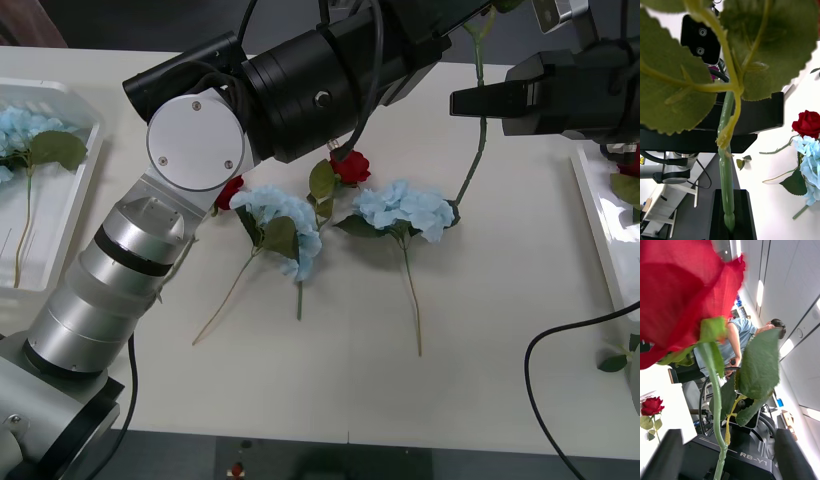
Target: Put the red flowers into the right box and the blue flowers into the left box
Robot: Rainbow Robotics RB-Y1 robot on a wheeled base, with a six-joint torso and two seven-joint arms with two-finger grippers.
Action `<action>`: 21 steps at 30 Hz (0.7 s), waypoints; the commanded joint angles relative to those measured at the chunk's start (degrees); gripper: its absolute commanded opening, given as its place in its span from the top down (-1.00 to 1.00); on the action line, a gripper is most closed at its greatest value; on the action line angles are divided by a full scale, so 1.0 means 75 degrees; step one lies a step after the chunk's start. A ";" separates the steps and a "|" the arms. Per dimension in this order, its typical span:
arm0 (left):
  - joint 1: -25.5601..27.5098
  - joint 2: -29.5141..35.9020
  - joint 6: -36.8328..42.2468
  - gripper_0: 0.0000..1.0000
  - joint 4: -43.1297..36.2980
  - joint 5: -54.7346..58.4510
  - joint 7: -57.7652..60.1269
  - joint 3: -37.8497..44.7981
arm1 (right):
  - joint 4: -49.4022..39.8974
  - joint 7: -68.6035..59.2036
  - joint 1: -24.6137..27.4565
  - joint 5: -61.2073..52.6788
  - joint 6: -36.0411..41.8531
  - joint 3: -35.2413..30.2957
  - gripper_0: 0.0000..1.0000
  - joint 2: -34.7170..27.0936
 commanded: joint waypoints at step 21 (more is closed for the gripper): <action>-0.0300 0.2178 0.0669 -1.00 -0.0368 0.1014 -0.0198 0.0060 | -0.0216 -0.0680 0.1033 0.2095 0.0033 -0.0678 1.00 -0.2923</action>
